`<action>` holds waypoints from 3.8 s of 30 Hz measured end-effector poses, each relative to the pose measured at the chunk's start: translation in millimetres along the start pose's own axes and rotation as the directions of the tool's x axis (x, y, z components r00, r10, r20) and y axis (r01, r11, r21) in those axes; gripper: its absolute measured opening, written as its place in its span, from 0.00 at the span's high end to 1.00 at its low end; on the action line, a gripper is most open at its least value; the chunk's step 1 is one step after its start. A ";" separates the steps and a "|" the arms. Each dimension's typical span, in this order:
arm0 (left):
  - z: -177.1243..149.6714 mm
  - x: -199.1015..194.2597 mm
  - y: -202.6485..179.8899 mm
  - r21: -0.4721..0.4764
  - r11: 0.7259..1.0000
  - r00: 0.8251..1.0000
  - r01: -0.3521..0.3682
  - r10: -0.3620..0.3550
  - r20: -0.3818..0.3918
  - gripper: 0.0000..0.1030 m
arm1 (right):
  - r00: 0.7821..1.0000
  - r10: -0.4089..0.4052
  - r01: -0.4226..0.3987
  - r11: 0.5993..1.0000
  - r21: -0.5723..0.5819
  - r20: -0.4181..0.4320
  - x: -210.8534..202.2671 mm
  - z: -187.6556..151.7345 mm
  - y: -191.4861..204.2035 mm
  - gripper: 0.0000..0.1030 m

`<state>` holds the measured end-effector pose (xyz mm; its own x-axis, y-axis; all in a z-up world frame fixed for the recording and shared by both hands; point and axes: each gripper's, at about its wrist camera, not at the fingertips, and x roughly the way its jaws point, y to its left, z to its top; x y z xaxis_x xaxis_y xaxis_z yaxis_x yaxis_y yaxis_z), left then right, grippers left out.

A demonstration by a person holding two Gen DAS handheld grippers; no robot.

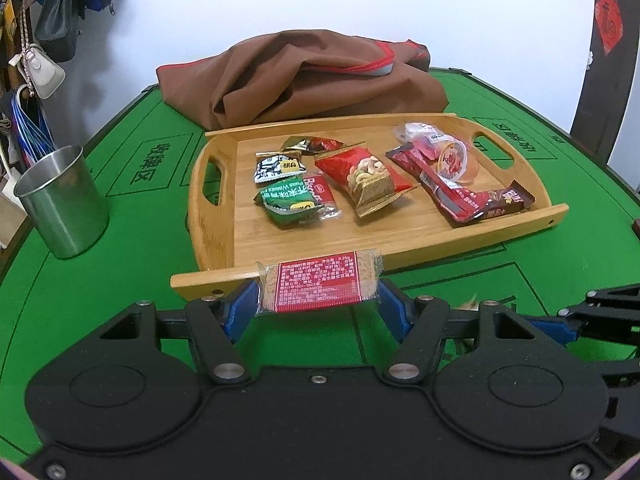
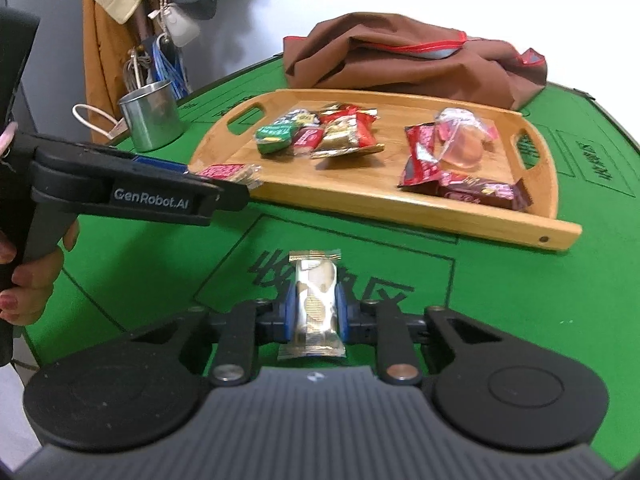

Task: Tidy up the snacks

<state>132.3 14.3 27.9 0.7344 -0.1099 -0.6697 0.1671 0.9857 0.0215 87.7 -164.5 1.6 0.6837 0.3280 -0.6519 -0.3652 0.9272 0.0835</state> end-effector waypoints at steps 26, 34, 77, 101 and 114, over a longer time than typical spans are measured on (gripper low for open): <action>49.2 57.7 18.3 -0.086 0.996 0.998 -0.036 0.031 -0.059 0.39 | 0.957 -0.284 0.276 0.956 0.100 0.068 12.4 84.7 -85.8 0.76; 57.1 75.9 14.3 -0.086 0.995 0.998 -0.043 0.039 -0.056 0.40 | 0.958 -0.287 0.286 0.948 0.141 -0.020 51.6 94.9 -109.9 0.75; 89.9 122.6 7.7 -0.096 0.984 0.988 -0.152 0.149 -0.039 0.17 | 0.955 -0.284 0.292 0.949 0.117 -0.082 91.7 122.2 -128.2 0.49; 53.2 32.9 2.8 -0.096 0.990 0.993 -0.099 0.105 0.058 0.00 | 0.967 -0.242 0.233 0.967 0.100 0.081 8.8 93.9 -90.6 0.11; 9.9 7.5 2.6 -0.118 0.990 0.996 -0.080 0.084 0.032 0.00 | 0.966 -0.230 0.218 0.970 0.110 0.115 -12.4 49.7 -66.9 0.03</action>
<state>144.8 14.8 30.3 0.7666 -0.0309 -0.6414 0.0297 0.9995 -0.0127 135.0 -221.6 41.5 0.8175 0.1242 -0.5624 -0.1357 0.9905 0.0215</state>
